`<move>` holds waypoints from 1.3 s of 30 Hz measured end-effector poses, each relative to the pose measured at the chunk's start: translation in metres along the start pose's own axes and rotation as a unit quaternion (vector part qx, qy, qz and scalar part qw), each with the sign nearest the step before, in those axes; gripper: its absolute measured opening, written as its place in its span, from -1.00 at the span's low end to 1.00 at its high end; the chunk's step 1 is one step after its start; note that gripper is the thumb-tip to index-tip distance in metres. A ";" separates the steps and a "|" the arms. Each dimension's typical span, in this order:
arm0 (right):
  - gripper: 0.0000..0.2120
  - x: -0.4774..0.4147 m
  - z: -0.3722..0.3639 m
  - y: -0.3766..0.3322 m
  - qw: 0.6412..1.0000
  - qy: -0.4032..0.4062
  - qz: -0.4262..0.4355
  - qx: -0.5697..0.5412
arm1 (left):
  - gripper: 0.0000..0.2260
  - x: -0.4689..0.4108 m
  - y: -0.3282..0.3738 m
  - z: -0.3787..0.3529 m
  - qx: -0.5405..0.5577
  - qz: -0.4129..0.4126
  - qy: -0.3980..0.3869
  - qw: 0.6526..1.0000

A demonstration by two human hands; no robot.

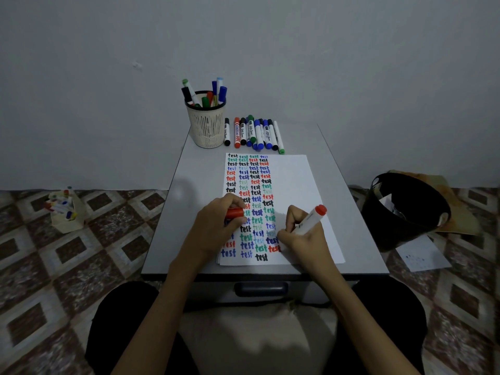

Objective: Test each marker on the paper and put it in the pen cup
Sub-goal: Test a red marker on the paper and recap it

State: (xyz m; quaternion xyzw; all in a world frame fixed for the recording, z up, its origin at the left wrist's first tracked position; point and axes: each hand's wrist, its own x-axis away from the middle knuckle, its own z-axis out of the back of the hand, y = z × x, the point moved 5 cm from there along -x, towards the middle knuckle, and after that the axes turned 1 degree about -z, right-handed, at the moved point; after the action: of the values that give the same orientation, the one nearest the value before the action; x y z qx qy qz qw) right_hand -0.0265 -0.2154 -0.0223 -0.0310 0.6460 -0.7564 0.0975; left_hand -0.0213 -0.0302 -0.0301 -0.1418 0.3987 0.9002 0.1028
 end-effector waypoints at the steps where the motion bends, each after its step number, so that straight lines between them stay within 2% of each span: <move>1: -0.73 0.000 0.000 0.000 1.000 -0.001 -0.001 -0.003 | -0.82 0.000 0.000 0.000 0.001 0.000 0.002 1.000; 4: -0.73 -0.001 0.009 0.000 0.998 0.054 0.009 -0.027 | -0.85 -0.001 -0.001 0.001 0.001 -0.002 0.008 1.000; 7: -0.73 0.001 0.018 -0.003 0.985 0.106 0.018 -0.136 | -0.84 -0.001 0.000 0.002 0.009 -0.009 0.015 1.000; 12: -0.92 0.002 0.014 -0.005 0.970 0.038 0.014 -0.241 | -0.81 -0.001 0.006 0.008 0.122 0.006 0.008 0.992; 16: -0.91 0.000 0.015 -0.004 0.960 0.018 -0.004 -0.279 | -0.83 0.003 0.010 0.014 0.220 0.021 -0.006 0.975; 19: -0.95 0.000 0.015 -0.002 0.971 0.031 0.004 -0.237 | -0.81 0.005 0.011 0.016 0.244 0.014 -0.015 0.970; 24: -0.94 0.000 0.015 -0.001 0.973 0.035 0.001 -0.228 | -0.80 0.005 0.009 0.016 0.280 0.018 -0.020 0.960; 31: -0.89 -0.001 0.004 -0.005 0.986 -0.027 0.023 -0.165 | -0.78 0.005 0.006 0.014 0.287 0.020 -0.040 0.957; 33: -0.89 -0.002 0.004 -0.003 0.994 -0.023 0.043 -0.103 | -0.80 0.005 0.006 0.016 0.295 0.029 -0.035 0.954; 35: -0.87 -0.005 0.006 -0.004 0.994 -0.018 0.100 0.036 | -0.81 0.006 0.005 0.017 0.298 0.036 -0.024 0.953; 37: -0.72 -0.006 0.001 -0.008 0.974 -0.035 0.153 0.163 | -0.84 0.005 0.005 0.019 0.286 0.031 -0.014 0.958; 39: -0.65 -0.008 -0.004 -0.012 0.970 -0.050 0.150 0.187 | -0.87 0.004 0.004 0.021 0.273 0.025 -0.005 0.962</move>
State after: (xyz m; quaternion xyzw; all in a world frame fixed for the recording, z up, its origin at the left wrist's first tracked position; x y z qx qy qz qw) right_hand -0.0202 -0.2080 -0.0101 0.0470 0.4843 -0.8383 0.2459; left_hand -0.0298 -0.0170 -0.0152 -0.0939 0.6326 0.7599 0.1166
